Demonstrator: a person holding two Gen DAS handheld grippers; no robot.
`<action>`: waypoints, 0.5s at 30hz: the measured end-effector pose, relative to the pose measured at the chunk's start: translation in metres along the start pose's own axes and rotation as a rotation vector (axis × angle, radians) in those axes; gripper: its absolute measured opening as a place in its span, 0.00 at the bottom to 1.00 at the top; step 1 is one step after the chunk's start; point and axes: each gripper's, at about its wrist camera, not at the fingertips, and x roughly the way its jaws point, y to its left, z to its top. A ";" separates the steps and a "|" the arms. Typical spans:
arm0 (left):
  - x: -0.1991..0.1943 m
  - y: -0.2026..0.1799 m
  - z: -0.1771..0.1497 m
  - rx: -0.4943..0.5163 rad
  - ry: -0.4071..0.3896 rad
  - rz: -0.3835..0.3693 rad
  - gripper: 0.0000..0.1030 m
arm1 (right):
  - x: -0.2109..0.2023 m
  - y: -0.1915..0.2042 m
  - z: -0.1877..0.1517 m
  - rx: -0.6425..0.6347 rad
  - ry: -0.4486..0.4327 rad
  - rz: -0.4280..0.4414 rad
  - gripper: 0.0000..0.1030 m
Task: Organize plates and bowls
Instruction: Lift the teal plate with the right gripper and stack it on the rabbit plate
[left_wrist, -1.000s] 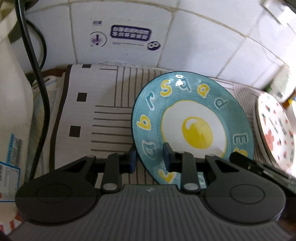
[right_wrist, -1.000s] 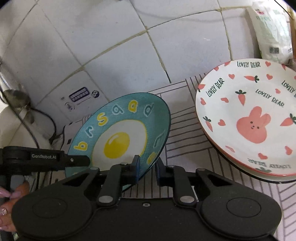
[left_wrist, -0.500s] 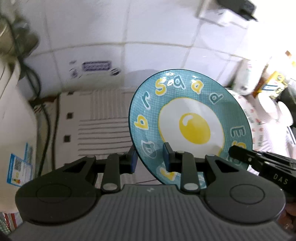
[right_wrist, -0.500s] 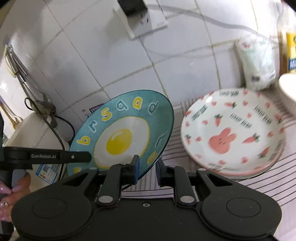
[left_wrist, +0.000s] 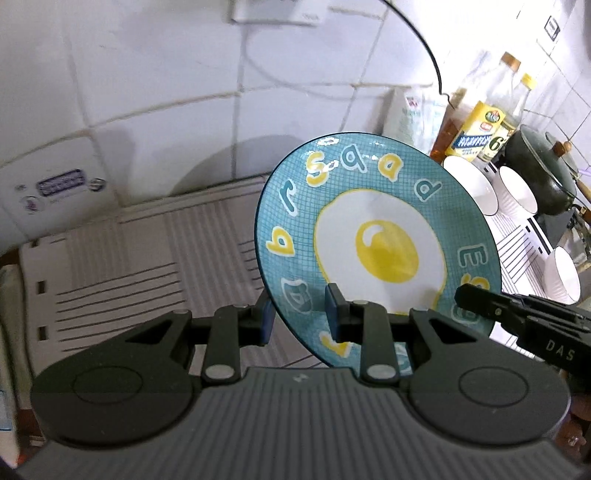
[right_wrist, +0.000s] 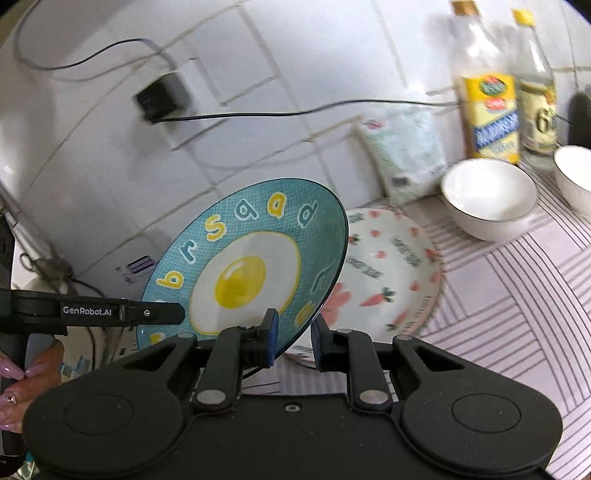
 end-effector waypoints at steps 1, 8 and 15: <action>0.007 -0.002 0.002 -0.009 0.012 -0.002 0.26 | 0.002 -0.008 0.001 0.013 0.004 -0.002 0.22; 0.050 -0.017 0.014 -0.013 0.106 -0.011 0.26 | 0.026 -0.045 0.006 0.081 0.034 -0.031 0.22; 0.077 -0.021 0.025 -0.024 0.210 -0.017 0.26 | 0.042 -0.054 0.010 0.052 0.097 -0.103 0.23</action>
